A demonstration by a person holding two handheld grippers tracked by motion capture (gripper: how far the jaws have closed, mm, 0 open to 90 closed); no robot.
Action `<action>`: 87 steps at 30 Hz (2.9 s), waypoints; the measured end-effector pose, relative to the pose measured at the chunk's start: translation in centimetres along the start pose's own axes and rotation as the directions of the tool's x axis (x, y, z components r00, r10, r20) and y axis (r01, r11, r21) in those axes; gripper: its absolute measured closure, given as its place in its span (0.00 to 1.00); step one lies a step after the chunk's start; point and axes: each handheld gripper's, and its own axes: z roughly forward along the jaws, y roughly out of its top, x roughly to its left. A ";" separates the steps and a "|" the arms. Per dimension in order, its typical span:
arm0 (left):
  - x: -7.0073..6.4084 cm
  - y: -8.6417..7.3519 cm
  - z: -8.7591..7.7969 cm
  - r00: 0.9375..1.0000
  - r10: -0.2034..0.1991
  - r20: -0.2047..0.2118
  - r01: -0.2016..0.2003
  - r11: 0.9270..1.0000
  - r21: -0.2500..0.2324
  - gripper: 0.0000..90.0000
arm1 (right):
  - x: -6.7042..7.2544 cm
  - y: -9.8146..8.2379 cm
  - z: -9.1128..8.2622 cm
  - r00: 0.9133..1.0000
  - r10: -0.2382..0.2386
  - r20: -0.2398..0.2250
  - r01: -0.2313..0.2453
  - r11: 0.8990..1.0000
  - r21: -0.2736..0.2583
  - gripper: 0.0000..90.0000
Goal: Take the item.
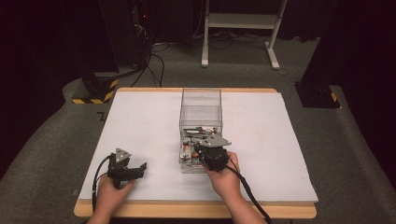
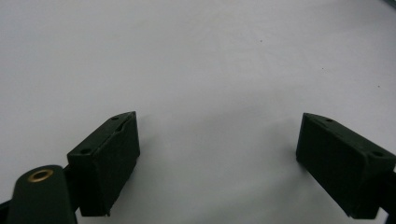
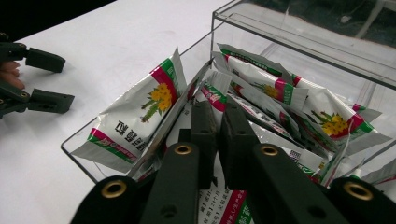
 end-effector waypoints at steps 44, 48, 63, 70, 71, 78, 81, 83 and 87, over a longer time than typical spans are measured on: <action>0.0 0.0 0.0 1.000 -0.001 -0.001 0.001 1.000 -0.002 0.15 | -1.3 -1.0 -3.1 0.999 0.031 0.023 -0.026 0.980 -0.196 0.98; 0.0 0.0 0.0 1.000 -0.001 -0.001 0.001 1.000 -0.002 0.15 | -1.4 -1.0 -3.3 0.999 0.035 0.026 -0.028 0.978 -0.206 0.98; 0.0 0.0 0.0 1.000 0.000 -0.001 0.000 1.000 -0.001 0.15 | -1.5 -0.8 -4.0 0.999 0.031 0.025 -0.025 0.974 -0.227 0.98; 0.0 0.0 0.0 1.000 0.000 -0.002 0.000 1.000 -0.002 0.15 | -1.6 -0.7 -4.3 0.999 0.031 0.022 -0.024 0.971 -0.238 0.98; 0.0 0.0 0.0 1.000 0.000 -0.001 0.000 1.000 -0.002 0.15 | -1.7 -0.7 -4.4 0.999 0.031 0.023 -0.025 0.970 -0.241 0.98; 0.0 0.0 0.0 1.000 0.000 -0.001 0.000 1.000 -0.002 0.15 | -2.0 -0.7 -4.6 0.999 0.037 0.026 -0.029 0.970 -0.242 0.98; 0.0 0.0 0.0 1.000 0.000 0.000 0.000 1.000 -0.001 0.15 | -2.2 -0.8 -4.8 0.999 0.041 0.030 -0.032 0.969 -0.245 0.98; 0.0 0.0 0.0 1.000 0.000 0.000 0.000 1.000 -0.001 0.15 | -2.4 -0.8 -5.0 0.999 0.040 0.035 -0.030 0.969 -0.247 0.98; 0.0 0.0 0.0 1.000 0.000 -0.001 0.000 1.000 -0.002 0.15 | -2.5 -0.8 -5.1 0.998 0.043 0.037 -0.033 0.968 -0.250 0.98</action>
